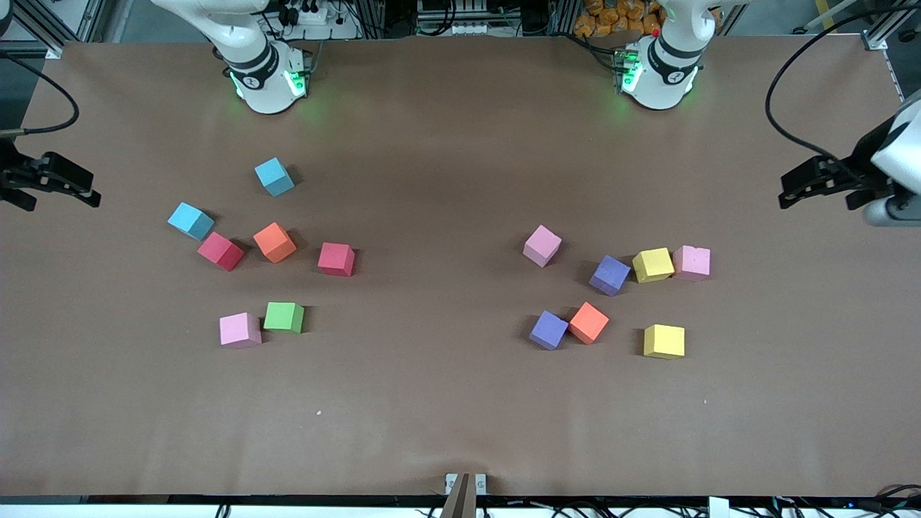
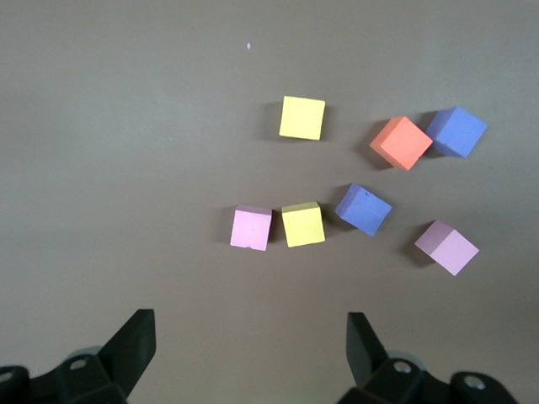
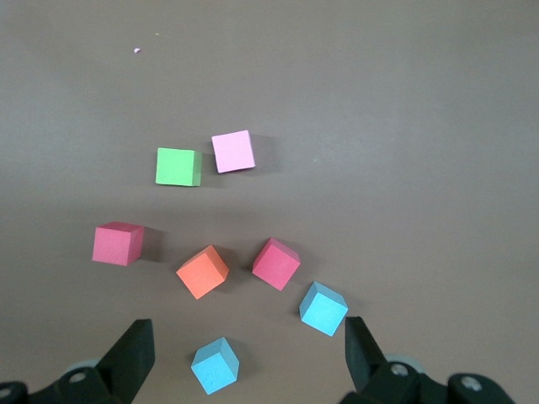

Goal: Form number 2 with 11 blocks

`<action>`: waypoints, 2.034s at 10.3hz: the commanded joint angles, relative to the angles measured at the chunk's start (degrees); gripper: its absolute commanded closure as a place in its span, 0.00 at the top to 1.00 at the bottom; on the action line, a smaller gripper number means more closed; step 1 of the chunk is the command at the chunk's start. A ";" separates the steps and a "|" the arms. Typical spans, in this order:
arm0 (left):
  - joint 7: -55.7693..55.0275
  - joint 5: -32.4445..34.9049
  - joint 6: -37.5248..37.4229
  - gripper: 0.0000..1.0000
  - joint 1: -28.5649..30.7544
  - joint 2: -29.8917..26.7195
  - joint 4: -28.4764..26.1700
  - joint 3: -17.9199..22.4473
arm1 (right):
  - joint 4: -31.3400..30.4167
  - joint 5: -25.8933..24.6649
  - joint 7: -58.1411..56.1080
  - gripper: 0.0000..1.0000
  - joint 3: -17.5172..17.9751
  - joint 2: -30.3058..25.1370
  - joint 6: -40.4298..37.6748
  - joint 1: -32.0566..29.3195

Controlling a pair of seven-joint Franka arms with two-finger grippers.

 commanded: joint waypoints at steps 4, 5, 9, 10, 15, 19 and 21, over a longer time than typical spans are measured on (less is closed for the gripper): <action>-20.24 -2.54 6.84 1.00 -5.69 2.58 -8.30 -7.03 | -1.74 -0.02 0.85 1.00 -0.17 -1.69 0.52 0.62; -23.95 -2.63 8.67 1.00 -6.84 2.49 -10.84 -7.13 | -1.92 -0.02 0.85 1.00 -0.17 -1.61 0.70 0.79; -33.03 -3.42 18.16 1.00 -7.64 0.56 -23.58 -9.94 | -1.92 -0.02 0.85 1.00 -0.17 -1.17 0.79 1.23; -37.91 -4.38 18.44 1.00 -7.99 1.95 -24.04 -10.12 | -1.84 -0.02 0.85 1.00 -0.17 -0.99 0.79 1.67; -61.04 -6.50 27.03 1.00 -11.68 7.93 -25.97 -10.82 | -3.49 -0.02 0.59 1.00 -0.17 0.77 3.76 3.33; -71.41 -6.67 38.26 1.00 -14.93 11.62 -28.44 -10.82 | -7.99 1.55 -0.02 1.00 -0.17 2.95 9.49 5.62; -74.26 -6.58 42.42 1.00 -16.96 14.17 -28.44 -10.82 | -9.64 2.09 -0.11 1.00 -0.17 4.54 12.55 6.32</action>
